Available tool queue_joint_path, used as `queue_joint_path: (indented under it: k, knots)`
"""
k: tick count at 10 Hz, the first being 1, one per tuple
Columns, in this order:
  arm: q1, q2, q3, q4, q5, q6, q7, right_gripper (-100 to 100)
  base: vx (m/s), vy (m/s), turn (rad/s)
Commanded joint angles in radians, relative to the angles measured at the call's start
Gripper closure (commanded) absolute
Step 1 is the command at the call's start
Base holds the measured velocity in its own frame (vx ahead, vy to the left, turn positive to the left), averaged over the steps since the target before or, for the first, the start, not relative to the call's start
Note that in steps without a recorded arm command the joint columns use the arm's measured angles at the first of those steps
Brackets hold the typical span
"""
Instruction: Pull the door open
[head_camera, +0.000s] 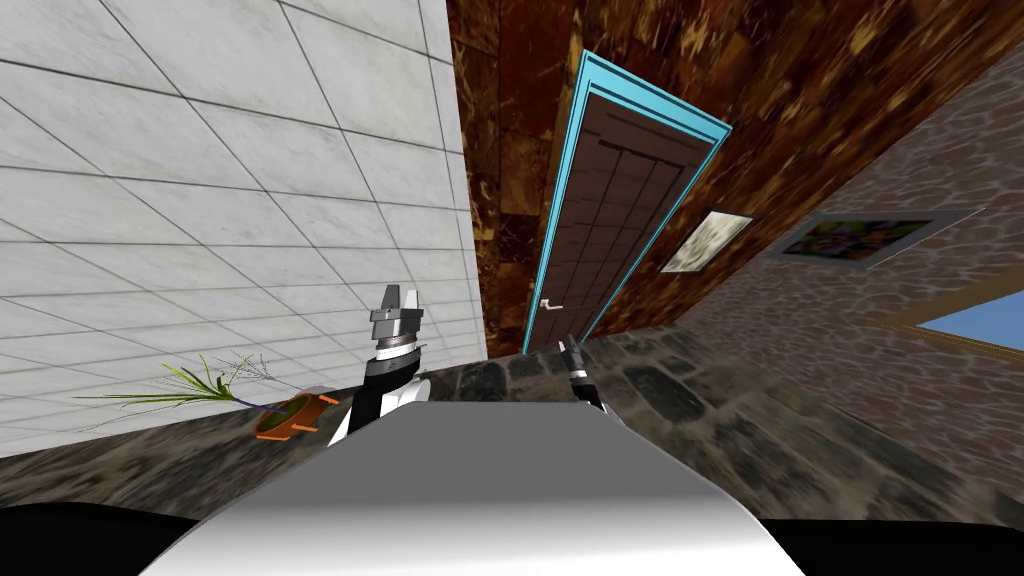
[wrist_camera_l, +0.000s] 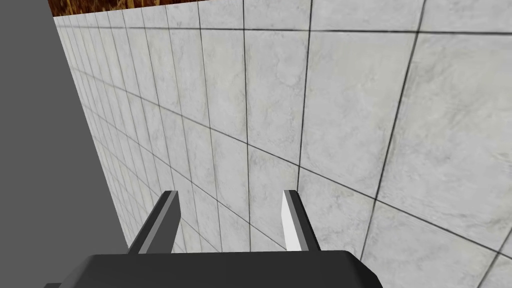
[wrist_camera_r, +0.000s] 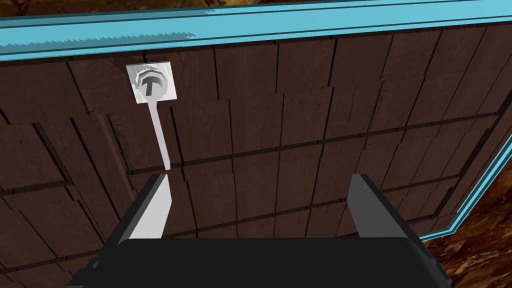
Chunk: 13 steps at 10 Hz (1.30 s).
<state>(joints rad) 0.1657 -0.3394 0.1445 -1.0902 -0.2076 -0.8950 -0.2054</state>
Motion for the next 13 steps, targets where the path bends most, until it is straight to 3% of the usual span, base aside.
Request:
queue_joint_path:
  k: [1,9,13]
  knots:
    - [-0.011,-0.009,0.006,0.043,-0.006,-0.011,-0.007,-100,0.073,-0.053,0.159]
    - [-0.058,-0.053,0.035,0.229,-0.038,-0.050,-0.037,-100,0.078,-0.061,0.114]
    - [-0.076,-0.070,0.046,0.298,-0.050,-0.065,-0.048,-100,0.067,-0.063,0.105]
